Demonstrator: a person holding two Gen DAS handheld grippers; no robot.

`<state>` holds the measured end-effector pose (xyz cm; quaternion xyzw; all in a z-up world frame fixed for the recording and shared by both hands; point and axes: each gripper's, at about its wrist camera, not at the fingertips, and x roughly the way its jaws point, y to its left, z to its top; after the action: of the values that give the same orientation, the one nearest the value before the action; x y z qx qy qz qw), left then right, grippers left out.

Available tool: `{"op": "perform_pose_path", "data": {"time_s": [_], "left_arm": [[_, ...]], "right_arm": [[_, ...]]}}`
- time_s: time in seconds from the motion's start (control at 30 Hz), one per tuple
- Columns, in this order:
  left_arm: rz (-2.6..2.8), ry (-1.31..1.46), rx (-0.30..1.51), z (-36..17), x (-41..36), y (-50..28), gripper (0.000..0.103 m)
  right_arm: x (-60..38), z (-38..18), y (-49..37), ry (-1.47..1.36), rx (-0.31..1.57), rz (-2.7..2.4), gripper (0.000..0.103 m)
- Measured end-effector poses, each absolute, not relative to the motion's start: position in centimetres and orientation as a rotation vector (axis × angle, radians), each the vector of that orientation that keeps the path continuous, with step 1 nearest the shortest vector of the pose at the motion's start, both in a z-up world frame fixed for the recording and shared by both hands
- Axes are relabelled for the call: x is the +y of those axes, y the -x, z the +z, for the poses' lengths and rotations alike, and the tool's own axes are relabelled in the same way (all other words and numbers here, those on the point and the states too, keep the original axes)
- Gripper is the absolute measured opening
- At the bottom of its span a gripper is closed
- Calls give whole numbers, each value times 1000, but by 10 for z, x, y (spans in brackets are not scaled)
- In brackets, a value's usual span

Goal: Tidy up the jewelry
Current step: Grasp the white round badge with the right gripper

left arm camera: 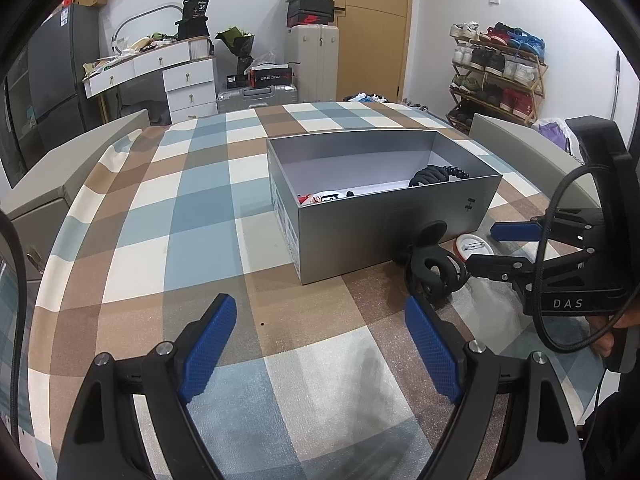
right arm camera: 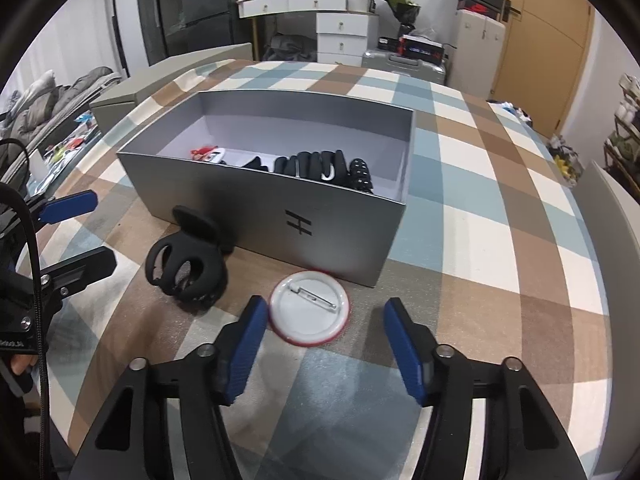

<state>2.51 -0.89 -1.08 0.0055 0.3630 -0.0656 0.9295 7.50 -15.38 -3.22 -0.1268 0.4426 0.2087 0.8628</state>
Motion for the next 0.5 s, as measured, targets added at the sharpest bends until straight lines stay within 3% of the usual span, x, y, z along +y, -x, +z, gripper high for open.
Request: {"op": "perform_pose_path", "data": {"time_s": [0.1, 0.3, 0.33, 0.4, 0.5], "left_arm": [[-136, -20, 742, -11, -10, -25, 83], [-141, -35, 744, -11, -12, -25, 83], [-146, -32, 744, -11, -13, -25, 83], [-160, -21, 751, -10, -14, -26, 83], [-196, 8, 783, -13, -20, -30, 83]], "right_arm": [[-153, -31, -72, 268, 917, 461, 40], [-155, -31, -65, 278, 897, 469, 37], [-158, -28, -63, 269, 885, 470, 3], [-165, -23, -61, 241, 883, 465, 0], [-168, -23, -56, 283, 868, 433, 3]]}}
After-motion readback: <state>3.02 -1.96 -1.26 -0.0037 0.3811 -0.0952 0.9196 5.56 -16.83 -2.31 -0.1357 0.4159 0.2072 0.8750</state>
